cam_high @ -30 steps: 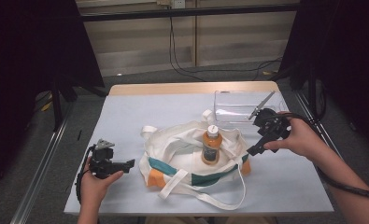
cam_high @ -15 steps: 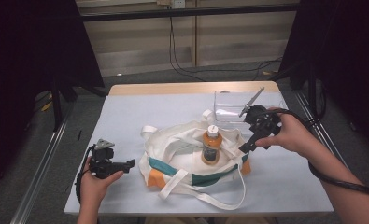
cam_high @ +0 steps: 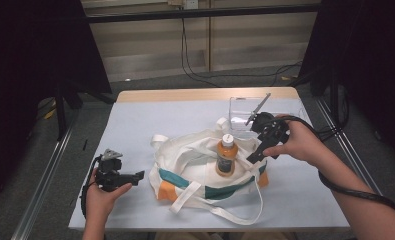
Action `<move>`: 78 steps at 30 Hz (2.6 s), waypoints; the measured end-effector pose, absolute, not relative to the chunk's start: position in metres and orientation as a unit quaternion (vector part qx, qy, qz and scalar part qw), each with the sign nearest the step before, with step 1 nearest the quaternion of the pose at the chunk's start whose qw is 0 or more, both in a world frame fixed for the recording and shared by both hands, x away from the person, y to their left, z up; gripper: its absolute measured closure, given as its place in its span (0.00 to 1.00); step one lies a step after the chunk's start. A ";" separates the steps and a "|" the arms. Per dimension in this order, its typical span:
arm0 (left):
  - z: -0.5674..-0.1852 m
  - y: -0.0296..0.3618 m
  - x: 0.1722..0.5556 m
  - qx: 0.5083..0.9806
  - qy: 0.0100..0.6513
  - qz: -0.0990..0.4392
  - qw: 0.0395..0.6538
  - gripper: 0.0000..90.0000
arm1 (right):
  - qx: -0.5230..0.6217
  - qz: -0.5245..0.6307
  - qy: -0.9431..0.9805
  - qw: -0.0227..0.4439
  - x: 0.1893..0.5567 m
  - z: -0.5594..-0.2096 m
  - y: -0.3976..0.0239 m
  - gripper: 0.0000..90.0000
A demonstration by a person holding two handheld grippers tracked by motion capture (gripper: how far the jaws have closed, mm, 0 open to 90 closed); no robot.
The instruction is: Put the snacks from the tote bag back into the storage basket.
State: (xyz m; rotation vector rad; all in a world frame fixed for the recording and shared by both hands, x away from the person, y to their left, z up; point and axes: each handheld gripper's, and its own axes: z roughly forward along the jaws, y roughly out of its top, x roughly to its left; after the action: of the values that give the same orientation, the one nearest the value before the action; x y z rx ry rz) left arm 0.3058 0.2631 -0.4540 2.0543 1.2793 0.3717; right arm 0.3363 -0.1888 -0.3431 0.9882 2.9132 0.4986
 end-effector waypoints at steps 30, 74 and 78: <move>-0.453 0.265 0.305 0.788 0.492 0.144 0.340 0.06 | 0.292 0.148 0.945 0.003 0.346 -0.352 -0.150 0.11; -0.453 0.269 0.305 0.786 0.495 0.145 0.340 0.06 | 0.284 0.127 0.950 0.012 0.357 -0.359 -0.106 0.33; -0.453 0.269 0.305 0.788 0.493 0.145 0.339 0.06 | 0.278 0.115 0.954 0.011 0.357 -0.358 -0.105 0.33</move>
State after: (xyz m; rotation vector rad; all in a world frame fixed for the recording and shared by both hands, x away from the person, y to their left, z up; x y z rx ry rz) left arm 0.3049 0.2689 -0.4527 2.0507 1.2845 0.3783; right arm 0.3567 -0.1047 -0.3582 0.8690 2.9754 0.3576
